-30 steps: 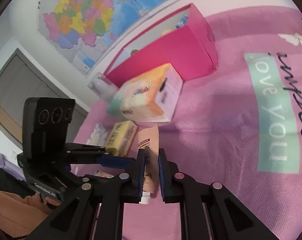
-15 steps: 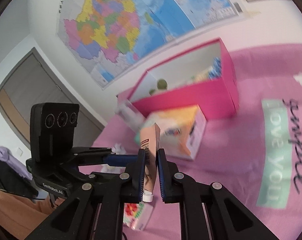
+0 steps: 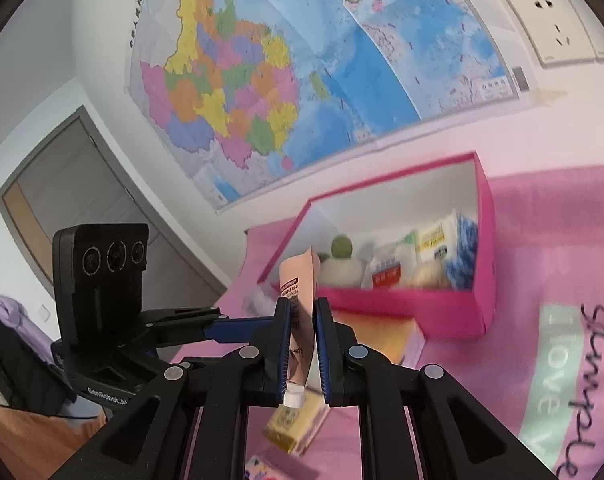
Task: Organize soft objects
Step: 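Carry the pouch into the pink box and open the right tool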
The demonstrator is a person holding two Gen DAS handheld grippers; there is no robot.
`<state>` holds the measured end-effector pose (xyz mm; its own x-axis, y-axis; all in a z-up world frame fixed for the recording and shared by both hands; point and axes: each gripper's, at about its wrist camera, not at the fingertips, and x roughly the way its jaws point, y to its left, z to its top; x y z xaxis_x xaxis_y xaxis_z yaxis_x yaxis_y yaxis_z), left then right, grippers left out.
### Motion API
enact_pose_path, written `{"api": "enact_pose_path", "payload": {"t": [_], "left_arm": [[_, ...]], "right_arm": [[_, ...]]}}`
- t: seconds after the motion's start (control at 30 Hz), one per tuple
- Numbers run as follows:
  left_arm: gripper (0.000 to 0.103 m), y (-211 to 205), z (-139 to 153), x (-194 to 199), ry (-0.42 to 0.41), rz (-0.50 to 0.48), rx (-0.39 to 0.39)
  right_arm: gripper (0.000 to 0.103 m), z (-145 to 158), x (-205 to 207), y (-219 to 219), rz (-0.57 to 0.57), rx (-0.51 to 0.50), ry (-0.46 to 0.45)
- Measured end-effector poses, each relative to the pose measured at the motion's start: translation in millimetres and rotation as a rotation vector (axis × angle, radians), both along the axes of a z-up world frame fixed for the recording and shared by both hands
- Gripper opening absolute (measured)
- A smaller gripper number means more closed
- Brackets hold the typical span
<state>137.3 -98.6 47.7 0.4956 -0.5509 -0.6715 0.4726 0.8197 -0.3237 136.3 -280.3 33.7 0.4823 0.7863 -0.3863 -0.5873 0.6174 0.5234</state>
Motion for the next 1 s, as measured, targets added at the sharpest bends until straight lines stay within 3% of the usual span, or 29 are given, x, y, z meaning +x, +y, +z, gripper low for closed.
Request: {"api": "enact_pose_path", "payload": {"t": [0.5, 0.77, 0.87, 1.0], "left_arm": [[0.052, -7, 9, 68, 0.038, 0.077, 0.060], [0.052, -10, -3, 103, 0.090, 0.091, 0.076], [0.052, -17, -6, 109, 0.084, 0.097, 0.110], [0.052, -16, -13, 112, 0.094, 0.095, 0.099]], "right_arm": [[0.011, 5, 75, 6, -0.039, 0.019, 0.049], [0.011, -10, 113, 7, -0.086, 0.013, 0.108], [0.011, -16, 123, 9, -0.102, 0.003, 0.124], [0.013, -16, 126, 12, -0.142, -0.028, 0.115]]}}
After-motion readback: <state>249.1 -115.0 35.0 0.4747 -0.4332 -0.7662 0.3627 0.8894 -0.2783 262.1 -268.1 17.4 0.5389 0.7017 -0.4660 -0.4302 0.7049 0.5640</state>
